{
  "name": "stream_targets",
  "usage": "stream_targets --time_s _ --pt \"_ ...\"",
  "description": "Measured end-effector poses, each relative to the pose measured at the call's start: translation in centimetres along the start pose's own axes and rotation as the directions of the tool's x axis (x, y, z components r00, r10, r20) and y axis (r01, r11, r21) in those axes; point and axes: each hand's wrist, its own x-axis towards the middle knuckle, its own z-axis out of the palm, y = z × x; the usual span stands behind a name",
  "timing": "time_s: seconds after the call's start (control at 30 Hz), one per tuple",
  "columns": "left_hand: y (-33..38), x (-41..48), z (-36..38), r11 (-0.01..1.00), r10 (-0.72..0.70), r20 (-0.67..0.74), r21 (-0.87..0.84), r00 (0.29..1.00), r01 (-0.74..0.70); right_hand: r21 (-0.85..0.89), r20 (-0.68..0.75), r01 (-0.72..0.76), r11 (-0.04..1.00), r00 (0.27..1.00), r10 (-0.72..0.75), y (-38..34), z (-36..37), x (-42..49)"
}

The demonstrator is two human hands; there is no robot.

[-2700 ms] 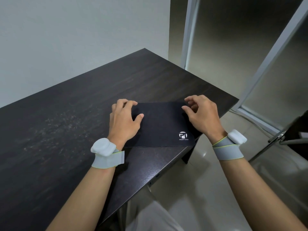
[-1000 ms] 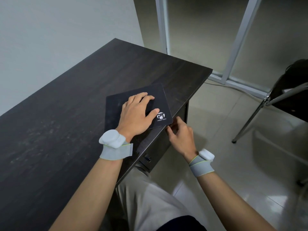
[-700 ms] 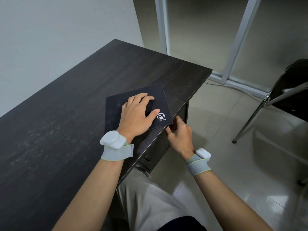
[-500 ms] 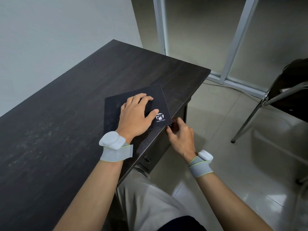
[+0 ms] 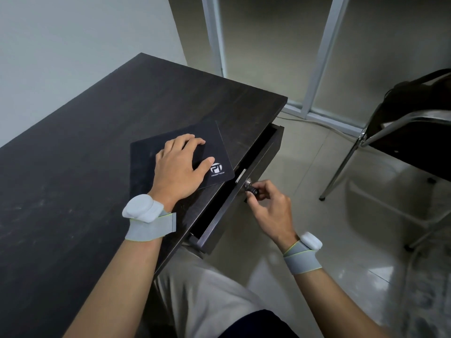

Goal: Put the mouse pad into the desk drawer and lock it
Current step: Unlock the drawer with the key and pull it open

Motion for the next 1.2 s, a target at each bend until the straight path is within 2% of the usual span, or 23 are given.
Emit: stream_targets --time_s 0.63,1.2 --pt "-0.4 0.1 -0.1 1.000 0.016 0.014 -0.021 1.000 -0.016 -0.035 -0.093 -0.057 0.998 0.994 0.054 2.2 -3.4 -2.5" --pt "-0.4 0.2 -0.3 1.000 0.010 0.030 -0.013 1.000 -0.010 0.005 -0.099 -0.089 0.996 0.991 0.089 2.9 -4.6 -3.4"
